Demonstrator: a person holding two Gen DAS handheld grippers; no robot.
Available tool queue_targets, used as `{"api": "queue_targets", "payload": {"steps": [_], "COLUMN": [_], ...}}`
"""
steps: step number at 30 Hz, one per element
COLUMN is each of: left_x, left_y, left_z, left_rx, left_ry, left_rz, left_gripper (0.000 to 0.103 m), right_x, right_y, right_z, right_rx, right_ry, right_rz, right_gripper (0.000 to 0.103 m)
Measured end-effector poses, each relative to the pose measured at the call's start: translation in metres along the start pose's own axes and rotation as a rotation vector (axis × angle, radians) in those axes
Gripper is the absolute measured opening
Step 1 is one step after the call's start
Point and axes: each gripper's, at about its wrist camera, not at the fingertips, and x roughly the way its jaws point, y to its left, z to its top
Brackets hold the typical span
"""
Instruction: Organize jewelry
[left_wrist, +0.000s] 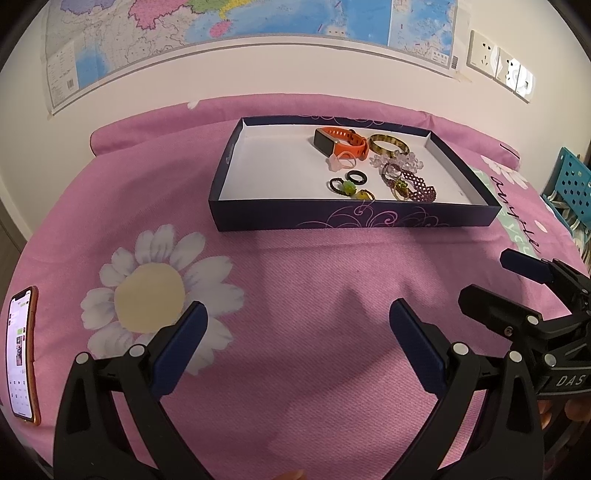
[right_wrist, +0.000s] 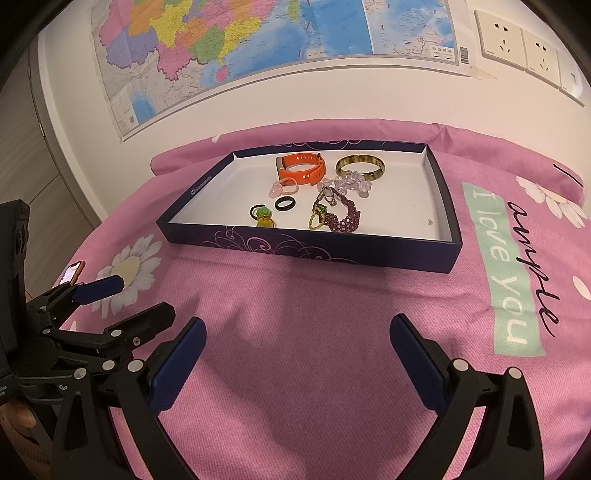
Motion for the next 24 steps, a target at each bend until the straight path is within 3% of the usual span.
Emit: {"api": "queue_targets", "payload": {"steps": [24], "left_x": [0.0019], "left_y": [0.0002], "left_z": [-0.0009], "left_rx": [-0.001], "left_ry": [0.006], "left_rz": [-0.002], "left_gripper": [0.097], "right_x": [0.0002], "right_y": [-0.0003], "right_z": [-0.0007], "right_rx": [0.002], "right_ry": [0.004], "right_rz": [0.002], "right_gripper": [0.096]}}
